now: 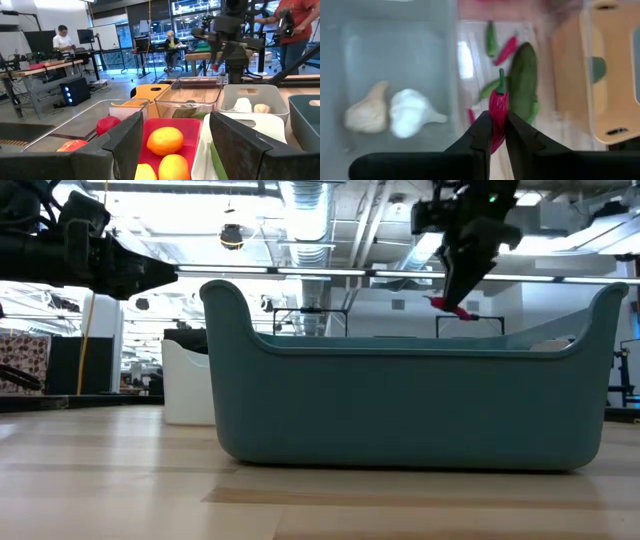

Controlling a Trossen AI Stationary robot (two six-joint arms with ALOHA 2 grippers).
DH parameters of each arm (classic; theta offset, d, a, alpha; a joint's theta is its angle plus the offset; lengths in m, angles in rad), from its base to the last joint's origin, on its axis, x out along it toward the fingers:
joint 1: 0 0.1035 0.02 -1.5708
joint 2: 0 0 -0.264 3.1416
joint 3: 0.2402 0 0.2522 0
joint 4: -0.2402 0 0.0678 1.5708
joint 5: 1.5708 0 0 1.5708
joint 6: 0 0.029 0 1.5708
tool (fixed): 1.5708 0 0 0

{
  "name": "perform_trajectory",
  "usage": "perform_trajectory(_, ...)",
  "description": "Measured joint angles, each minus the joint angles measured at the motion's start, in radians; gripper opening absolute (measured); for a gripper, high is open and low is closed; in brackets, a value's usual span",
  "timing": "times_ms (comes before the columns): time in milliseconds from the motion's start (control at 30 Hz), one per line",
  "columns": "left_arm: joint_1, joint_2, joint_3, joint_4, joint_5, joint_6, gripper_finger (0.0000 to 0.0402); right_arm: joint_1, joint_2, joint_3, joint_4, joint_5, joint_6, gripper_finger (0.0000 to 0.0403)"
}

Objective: Sort produce into baskets
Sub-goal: Put the red chili pepper into the bottom transparent bin, then return to Home Position

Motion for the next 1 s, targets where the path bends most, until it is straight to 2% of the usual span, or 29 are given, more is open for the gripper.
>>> perform_trajectory(133, 0.000, 0.000, 0.000, 0.000, 0.001, 0.001, 0.0217, -0.070, 0.000, 0.000, 0.002, -0.025, 0.000, 0.0093)
perform_trajectory(400, 0.000, 0.000, 0.000, 0.000, 0.001, 0.001, 0.0217, -0.144, 0.000, 0.000, 0.000, -0.027, 0.002, 0.0173)
perform_trajectory(500, 0.000, 0.000, 0.000, 0.000, 0.001, 0.001, 0.0217, -0.152, 0.000, 0.001, -0.022, -0.026, 0.017, 0.0180)
perform_trajectory(600, 0.000, 0.000, 0.000, 0.000, 0.000, -0.017, 0.0217, -0.153, -0.004, 0.001, -0.065, -0.027, 0.012, 0.0159)
perform_trajectory(767, 0.000, 0.000, 0.000, 0.000, 0.001, -0.030, 0.0217, -0.153, -0.045, -0.008, -0.186, -0.029, -0.034, 0.0081)
perform_trajectory(900, 0.000, 0.000, 0.000, 0.000, 0.001, -0.032, 0.0217, -0.173, -0.169, -0.087, -0.157, -0.030, -0.033, 0.0019)
perform_trajectory(1000, 0.000, 0.000, 0.000, 0.000, 0.001, -0.033, 0.0217, -0.194, -0.304, -0.189, -0.084, -0.059, -0.022, 0.0023)
